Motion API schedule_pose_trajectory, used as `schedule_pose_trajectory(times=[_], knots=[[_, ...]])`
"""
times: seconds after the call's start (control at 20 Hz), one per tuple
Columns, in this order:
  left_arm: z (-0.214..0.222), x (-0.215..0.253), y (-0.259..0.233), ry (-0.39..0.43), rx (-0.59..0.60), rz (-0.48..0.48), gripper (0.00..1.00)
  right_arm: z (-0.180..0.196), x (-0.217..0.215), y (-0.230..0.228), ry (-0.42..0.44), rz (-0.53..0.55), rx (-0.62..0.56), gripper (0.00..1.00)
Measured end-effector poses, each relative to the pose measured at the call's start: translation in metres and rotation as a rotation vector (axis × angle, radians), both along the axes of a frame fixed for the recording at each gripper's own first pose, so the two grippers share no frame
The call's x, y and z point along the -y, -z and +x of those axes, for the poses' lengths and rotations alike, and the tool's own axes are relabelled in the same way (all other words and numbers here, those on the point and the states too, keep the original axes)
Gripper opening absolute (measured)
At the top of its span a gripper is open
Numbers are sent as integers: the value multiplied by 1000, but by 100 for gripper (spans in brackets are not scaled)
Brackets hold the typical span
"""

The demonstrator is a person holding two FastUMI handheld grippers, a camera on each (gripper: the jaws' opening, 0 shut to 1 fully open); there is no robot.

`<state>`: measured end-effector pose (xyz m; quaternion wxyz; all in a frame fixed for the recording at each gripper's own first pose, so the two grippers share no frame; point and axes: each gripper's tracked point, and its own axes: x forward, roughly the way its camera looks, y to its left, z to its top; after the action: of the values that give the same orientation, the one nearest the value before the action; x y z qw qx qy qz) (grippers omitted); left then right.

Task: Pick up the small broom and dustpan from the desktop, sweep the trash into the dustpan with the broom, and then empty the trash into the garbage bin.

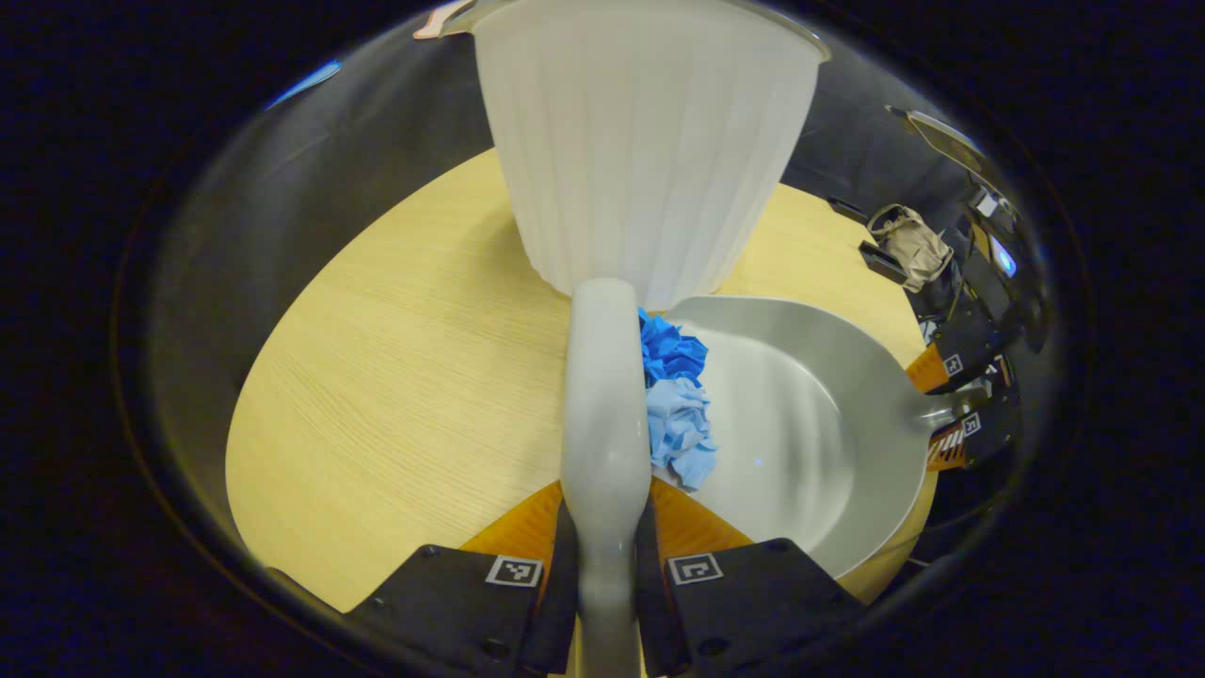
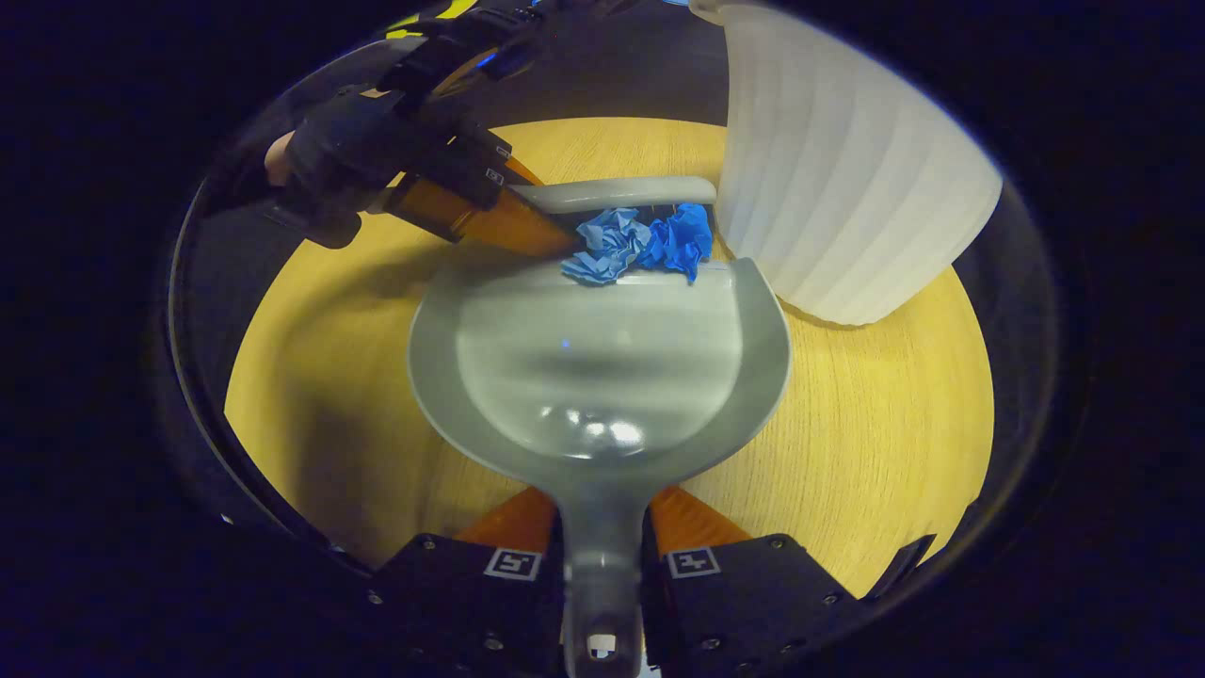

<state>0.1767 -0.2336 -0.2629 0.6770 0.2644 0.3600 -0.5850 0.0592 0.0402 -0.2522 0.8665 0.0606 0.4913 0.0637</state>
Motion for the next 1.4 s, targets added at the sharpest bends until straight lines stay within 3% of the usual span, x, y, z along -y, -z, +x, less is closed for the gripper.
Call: schedule_pose_trajectory(times=[0.3,0.65,0.85,1.05,1.4], knots=[[-48,-1,-7,59,-32,2,36,37,3,0,16,11,33,34],[-52,-13,-13,-25,-36,1,36,42,9,10,53,18,76,34],[-36,-41,-32,-120,-32,-22,36,38,7,4,68,11,99,34],[-9,-82,-65,-274,-35,-75,36,36,4,-3,80,-19,112,34],[58,-217,-109,-517,-57,-106,32,27,6,-36,87,-64,143,34]])
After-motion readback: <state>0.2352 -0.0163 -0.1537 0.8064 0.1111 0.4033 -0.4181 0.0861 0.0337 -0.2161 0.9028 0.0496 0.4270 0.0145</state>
